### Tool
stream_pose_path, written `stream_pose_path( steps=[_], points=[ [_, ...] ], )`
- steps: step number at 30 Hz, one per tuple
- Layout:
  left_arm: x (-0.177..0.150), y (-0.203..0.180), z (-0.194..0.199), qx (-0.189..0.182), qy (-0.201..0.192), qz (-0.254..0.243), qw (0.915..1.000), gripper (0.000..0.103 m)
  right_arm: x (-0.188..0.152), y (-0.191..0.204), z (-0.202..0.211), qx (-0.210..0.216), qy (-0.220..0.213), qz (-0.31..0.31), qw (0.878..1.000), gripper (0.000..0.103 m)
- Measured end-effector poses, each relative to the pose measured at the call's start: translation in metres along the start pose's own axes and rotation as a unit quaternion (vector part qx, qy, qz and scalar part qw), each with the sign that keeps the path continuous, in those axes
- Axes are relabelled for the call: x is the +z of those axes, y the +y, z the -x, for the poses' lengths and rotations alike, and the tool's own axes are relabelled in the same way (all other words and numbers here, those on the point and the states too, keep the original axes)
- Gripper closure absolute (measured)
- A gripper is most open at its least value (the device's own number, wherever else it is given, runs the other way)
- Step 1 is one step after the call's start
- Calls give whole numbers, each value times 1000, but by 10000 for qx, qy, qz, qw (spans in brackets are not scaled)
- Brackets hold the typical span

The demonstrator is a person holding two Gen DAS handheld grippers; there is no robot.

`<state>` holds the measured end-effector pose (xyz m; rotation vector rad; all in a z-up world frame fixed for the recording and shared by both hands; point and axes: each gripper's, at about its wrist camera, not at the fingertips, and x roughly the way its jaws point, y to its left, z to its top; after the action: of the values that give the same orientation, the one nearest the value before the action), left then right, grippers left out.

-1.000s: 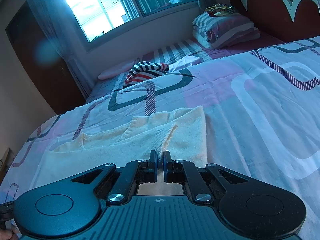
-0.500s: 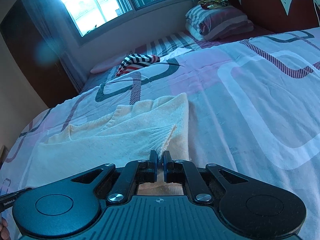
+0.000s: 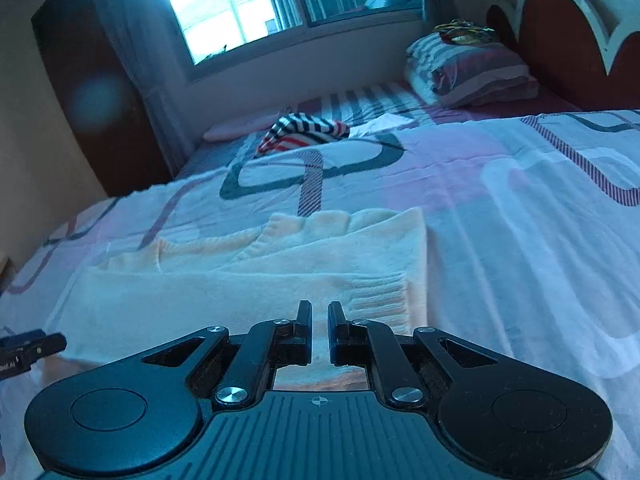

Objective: Fold small clothes

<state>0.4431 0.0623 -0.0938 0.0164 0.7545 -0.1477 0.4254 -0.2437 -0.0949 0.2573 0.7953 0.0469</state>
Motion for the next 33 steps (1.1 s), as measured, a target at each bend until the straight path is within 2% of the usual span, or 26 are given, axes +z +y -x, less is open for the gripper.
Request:
stream_pose_path(
  steps=[1, 3, 4, 7, 10, 12, 15, 17, 20, 22, 25, 26, 27, 28, 29, 32, 33],
  points=[
    [-4, -2, -6, 23, 120, -89, 9999, 49, -5, -1, -4, -81, 179, 96, 9998, 97],
    [-8, -7, -5, 39, 95, -457, 9989, 49, -10, -1, 2, -104, 167, 324, 9993, 96],
    [-6, -5, -4, 2, 128, -416, 9991, 49, -9, -1, 5, -113, 146, 367, 9992, 96],
    [10, -3, -6, -197, 12, -335, 9992, 44, 1, -2, 1, 90, -92, 148, 9998, 96],
    [34, -5, -26, -143, -70, -532, 9985, 41, 21, 4, -16, 57, -199, 156, 9997, 96],
    [48, 1, -47, -50, -131, -497, 9987, 41, 28, 1, -35, -132, -111, 197, 9997, 96],
    [54, 26, -85, 35, 100, -273, 9996, 37, 31, -19, -44, -320, -104, 62, 9994, 96],
    [53, 37, -86, -91, -24, -192, 9998, 37, 32, -28, -43, -404, -89, 45, 9991, 96],
    [52, 36, -64, -68, -208, 48, 9997, 38, 35, -28, -34, -415, -186, -108, 9989, 96],
    [50, 17, -50, -269, -397, -69, 9988, 37, 37, -14, -30, -141, -350, -235, 9990, 96],
    [48, -28, -43, -535, -483, -382, 9967, 36, 35, 27, -40, 531, -249, -119, 9982, 95],
    [46, -41, -45, -632, -434, -435, 9961, 36, 33, 40, -44, 680, -176, -26, 9975, 94],
    [45, -53, -48, -732, -369, -467, 9955, 36, 31, 53, -49, 804, -93, 101, 9967, 85],
    [41, -60, -50, -801, -319, -460, 9952, 42, 28, 62, -51, 853, -74, 206, 9961, 62],
    [38, -63, -53, -698, -253, -395, 9965, 42, 25, 67, -53, 620, -133, 320, 9975, 63],
    [27, -57, -60, -593, -106, -465, 9971, 39, 21, 54, -53, 647, -52, 387, 9971, 63],
    [22, -51, -57, -499, -144, -545, 9972, 39, 21, 46, -49, 423, -73, 428, 9982, 63]
  ],
)
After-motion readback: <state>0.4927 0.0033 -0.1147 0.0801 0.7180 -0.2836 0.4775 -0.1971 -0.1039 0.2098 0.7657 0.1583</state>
